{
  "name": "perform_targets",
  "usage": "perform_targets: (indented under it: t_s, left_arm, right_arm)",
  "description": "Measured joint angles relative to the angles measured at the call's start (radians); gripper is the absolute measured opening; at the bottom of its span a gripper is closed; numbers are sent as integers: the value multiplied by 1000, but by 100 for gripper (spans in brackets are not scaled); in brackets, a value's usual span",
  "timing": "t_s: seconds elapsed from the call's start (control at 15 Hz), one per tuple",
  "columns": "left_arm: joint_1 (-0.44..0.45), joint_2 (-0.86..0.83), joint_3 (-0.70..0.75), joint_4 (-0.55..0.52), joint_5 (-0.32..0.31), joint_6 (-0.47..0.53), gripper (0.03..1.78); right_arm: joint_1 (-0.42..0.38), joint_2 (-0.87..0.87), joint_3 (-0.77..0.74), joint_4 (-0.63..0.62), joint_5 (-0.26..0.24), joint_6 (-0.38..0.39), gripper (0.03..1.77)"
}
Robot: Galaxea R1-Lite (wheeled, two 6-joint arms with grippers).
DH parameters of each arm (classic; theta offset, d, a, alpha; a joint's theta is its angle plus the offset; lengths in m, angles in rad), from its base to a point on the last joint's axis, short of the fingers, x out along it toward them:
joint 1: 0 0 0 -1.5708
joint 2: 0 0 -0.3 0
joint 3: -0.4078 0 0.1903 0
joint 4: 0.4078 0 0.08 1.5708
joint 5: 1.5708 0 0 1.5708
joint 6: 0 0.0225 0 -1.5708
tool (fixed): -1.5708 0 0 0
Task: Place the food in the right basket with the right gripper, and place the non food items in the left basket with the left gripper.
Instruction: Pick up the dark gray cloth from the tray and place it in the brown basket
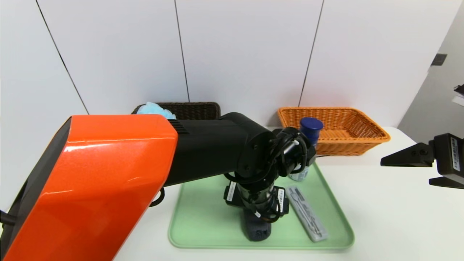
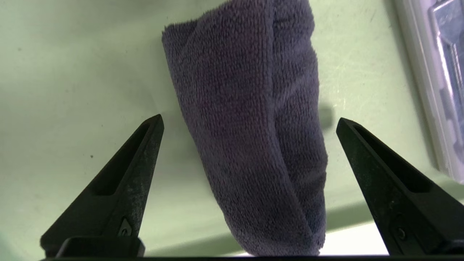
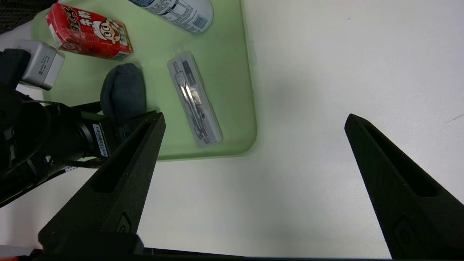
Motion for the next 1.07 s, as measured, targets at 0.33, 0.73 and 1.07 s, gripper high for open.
perform_targets:
  t_s: [0.33, 0.73, 1.07]
  left_arm:
    - [0, 7, 0, -7, 0, 1, 111]
    - [-3, -13, 0, 4, -5, 9, 26]
    - [-20, -59, 0, 27, -21, 10, 26]
  right_arm:
    - [0, -2, 1, 0, 0, -1, 171]
    - [-1, -8, 1, 0, 0, 0, 171]
    - [0, -11, 10, 0, 0, -1, 171]
